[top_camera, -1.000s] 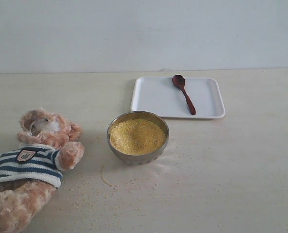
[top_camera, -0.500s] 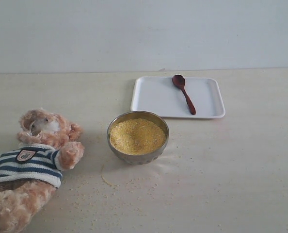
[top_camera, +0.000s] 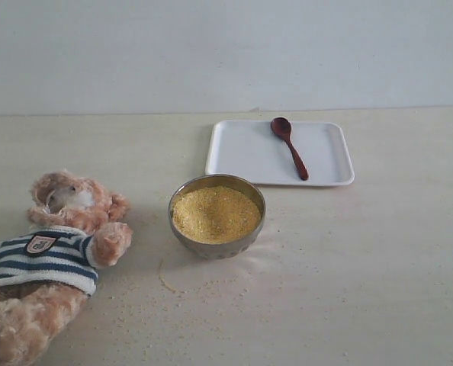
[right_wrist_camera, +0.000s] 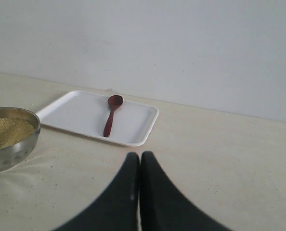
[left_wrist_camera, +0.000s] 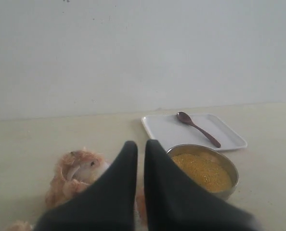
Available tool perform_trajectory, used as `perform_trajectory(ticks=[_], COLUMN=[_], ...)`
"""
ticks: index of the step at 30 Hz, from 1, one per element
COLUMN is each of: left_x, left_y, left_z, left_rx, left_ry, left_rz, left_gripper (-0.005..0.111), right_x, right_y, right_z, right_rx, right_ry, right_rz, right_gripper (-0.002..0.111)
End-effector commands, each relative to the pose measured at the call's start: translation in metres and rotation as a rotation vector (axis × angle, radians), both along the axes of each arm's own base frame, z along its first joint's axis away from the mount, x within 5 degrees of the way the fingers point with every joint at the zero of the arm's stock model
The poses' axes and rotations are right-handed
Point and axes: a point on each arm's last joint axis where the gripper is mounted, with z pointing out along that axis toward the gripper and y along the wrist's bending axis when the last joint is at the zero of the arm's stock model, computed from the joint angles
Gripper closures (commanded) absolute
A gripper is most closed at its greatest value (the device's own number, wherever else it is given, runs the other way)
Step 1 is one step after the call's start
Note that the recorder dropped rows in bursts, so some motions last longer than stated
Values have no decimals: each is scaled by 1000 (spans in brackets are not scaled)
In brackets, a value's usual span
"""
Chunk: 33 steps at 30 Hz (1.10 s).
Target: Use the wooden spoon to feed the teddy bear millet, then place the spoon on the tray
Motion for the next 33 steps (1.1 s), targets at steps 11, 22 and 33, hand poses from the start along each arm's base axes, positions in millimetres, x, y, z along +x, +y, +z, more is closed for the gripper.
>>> perform_trajectory(ticks=[11,22,33], left_x=[9,17,16], left_y=[21,34,38], left_z=[-50,-62,-62], left_rx=[-137,-153,-31], left_ry=[292,178,164], left_rz=[251,384,413], left_gripper=[101,101,101], right_x=[0,0,0], right_y=[0,0,0], right_z=[1,1,1], right_rx=[10,10,10], right_ry=[-12,-12,-12], right_rz=[-6,-6,-6], right_gripper=[108,108,108])
